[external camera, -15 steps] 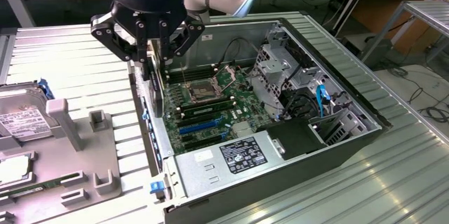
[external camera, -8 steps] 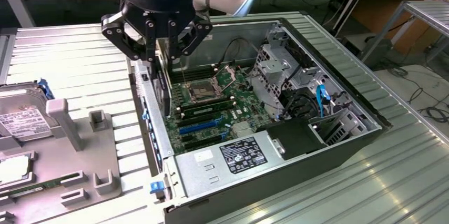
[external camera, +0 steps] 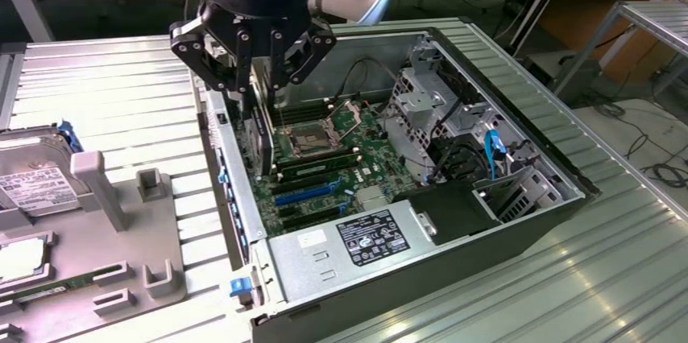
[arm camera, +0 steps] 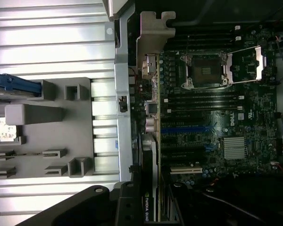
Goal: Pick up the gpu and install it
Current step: 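Pick up the gpu and move the gpu toward the slot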
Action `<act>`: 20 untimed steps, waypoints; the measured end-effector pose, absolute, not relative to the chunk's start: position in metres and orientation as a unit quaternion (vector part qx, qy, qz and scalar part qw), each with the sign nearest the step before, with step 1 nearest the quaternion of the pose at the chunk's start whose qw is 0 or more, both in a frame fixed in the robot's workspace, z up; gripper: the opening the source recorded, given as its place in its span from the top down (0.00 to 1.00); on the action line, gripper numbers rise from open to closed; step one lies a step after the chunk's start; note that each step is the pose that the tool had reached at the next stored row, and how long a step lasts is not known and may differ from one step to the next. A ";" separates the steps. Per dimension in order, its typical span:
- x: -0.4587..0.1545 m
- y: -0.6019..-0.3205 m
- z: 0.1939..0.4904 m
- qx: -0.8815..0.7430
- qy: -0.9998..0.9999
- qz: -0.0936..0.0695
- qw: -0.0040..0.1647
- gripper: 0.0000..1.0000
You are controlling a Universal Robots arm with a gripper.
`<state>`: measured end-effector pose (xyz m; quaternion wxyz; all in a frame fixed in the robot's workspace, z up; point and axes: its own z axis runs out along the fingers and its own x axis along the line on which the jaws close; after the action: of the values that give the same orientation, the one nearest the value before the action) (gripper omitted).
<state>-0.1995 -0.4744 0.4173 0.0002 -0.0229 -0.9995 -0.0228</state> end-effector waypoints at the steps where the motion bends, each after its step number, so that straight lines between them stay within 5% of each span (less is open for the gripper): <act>1: -0.199 -0.474 0.417 -0.023 -0.999 -0.023 0.000 0.73; 20: -0.180 -0.474 0.417 -0.023 -0.999 -0.023 0.000 0.73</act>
<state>-0.1797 -0.4744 0.4173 0.0002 -0.0229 -0.9995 -0.0227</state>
